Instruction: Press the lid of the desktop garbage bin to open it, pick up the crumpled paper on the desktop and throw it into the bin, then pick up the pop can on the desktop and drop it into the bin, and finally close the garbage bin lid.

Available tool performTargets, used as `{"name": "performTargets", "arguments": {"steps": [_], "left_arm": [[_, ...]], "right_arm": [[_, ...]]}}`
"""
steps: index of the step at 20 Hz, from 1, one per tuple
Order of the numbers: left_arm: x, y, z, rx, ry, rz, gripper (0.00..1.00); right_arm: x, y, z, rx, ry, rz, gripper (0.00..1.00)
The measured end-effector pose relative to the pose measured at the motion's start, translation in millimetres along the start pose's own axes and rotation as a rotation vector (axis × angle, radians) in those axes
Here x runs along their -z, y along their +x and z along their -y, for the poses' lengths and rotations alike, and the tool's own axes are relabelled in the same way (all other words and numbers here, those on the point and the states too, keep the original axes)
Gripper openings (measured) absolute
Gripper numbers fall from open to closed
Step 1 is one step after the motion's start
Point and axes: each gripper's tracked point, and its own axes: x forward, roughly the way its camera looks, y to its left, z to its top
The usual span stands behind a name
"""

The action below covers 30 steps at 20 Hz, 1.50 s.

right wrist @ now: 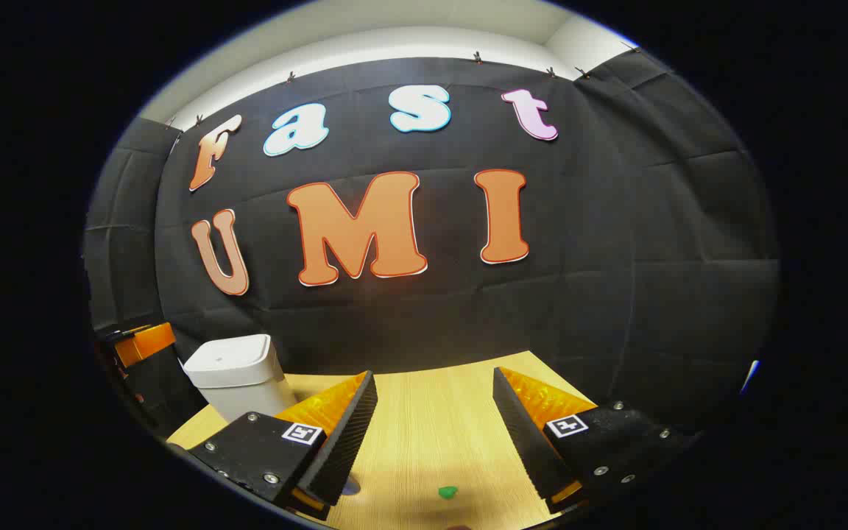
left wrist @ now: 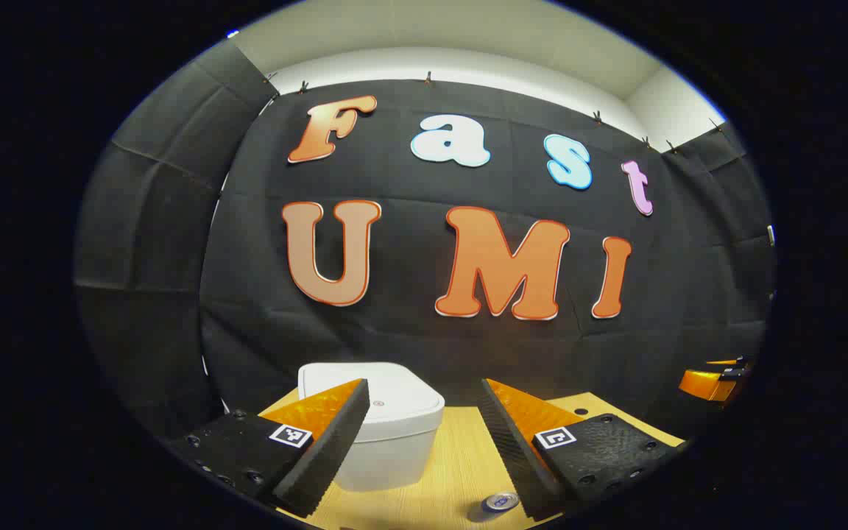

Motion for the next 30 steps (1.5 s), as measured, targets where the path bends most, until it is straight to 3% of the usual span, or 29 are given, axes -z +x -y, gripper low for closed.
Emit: {"name": "performTargets", "arguments": {"steps": [1, 5, 11, 15, 30], "left_arm": [[1, 2, 1, -0.017, -0.011, -0.011, 0.94], [19, 10, 17, -0.049, -0.05, -0.049, 0.94], [25, 4, 30, -0.109, 0.0, -0.037, 0.94], [39, 9, 43, -0.078, -0.014, -0.075, 0.94], [46, 30, 59, -0.036, 0.035, -0.123, 0.94]], "right_arm": [[2, 8, -1, -0.023, -0.004, -0.017, 0.94], [-2, 24, 3, -0.072, -0.039, -0.007, 0.94], [3, 42, 3, -0.148, -0.042, -0.033, 0.94], [-5, 48, 8, -0.138, -0.101, -0.007, 0.95], [-17, 49, 5, -0.144, -0.061, -0.004, 0.94]]}}
